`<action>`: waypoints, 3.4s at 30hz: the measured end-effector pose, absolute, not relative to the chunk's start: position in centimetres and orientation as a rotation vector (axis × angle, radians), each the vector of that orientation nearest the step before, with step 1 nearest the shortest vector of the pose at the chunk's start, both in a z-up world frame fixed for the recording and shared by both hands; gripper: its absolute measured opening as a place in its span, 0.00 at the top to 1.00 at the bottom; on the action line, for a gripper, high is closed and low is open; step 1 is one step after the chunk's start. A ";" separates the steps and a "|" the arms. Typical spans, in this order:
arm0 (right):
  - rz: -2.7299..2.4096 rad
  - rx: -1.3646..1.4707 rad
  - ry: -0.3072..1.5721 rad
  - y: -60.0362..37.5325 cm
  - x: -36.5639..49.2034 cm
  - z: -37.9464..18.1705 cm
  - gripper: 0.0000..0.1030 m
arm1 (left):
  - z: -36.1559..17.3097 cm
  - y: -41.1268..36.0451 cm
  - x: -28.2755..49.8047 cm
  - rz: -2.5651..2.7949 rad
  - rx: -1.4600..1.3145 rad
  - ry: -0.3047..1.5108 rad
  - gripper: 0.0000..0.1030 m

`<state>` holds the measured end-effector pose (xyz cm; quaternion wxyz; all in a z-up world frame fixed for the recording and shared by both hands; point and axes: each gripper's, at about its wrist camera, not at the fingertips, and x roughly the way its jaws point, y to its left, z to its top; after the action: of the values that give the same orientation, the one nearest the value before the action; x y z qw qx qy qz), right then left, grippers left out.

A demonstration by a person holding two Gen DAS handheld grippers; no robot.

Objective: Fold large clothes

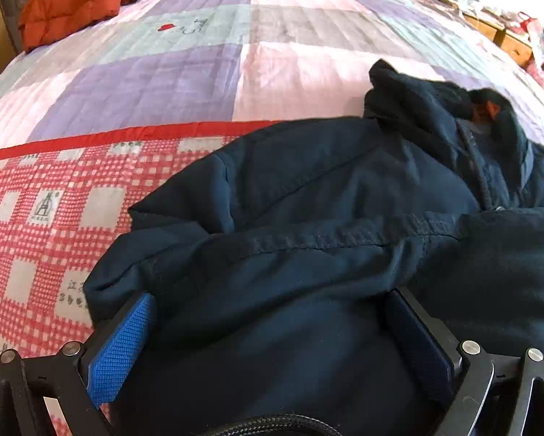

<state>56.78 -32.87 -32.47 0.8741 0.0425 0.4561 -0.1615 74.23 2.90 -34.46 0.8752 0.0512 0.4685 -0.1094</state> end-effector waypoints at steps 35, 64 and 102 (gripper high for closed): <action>-0.089 -0.205 0.977 -21.0 66.8 -32.5 0.03 | -34.4 -0.1 73.8 -0.206 0.111 0.980 0.01; -0.193 -0.044 0.948 -32.0 56.1 -33.1 0.04 | -34.3 4.9 64.4 -0.262 0.100 0.929 0.04; -0.082 -0.029 0.971 -28.0 63.8 -32.7 0.04 | -35.3 6.3 74.8 -0.145 -0.065 1.042 0.03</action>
<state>63.83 -28.05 -32.67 0.8836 -0.0138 0.4665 -0.0392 74.79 6.33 -35.27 0.8643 -0.0312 0.4971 -0.0692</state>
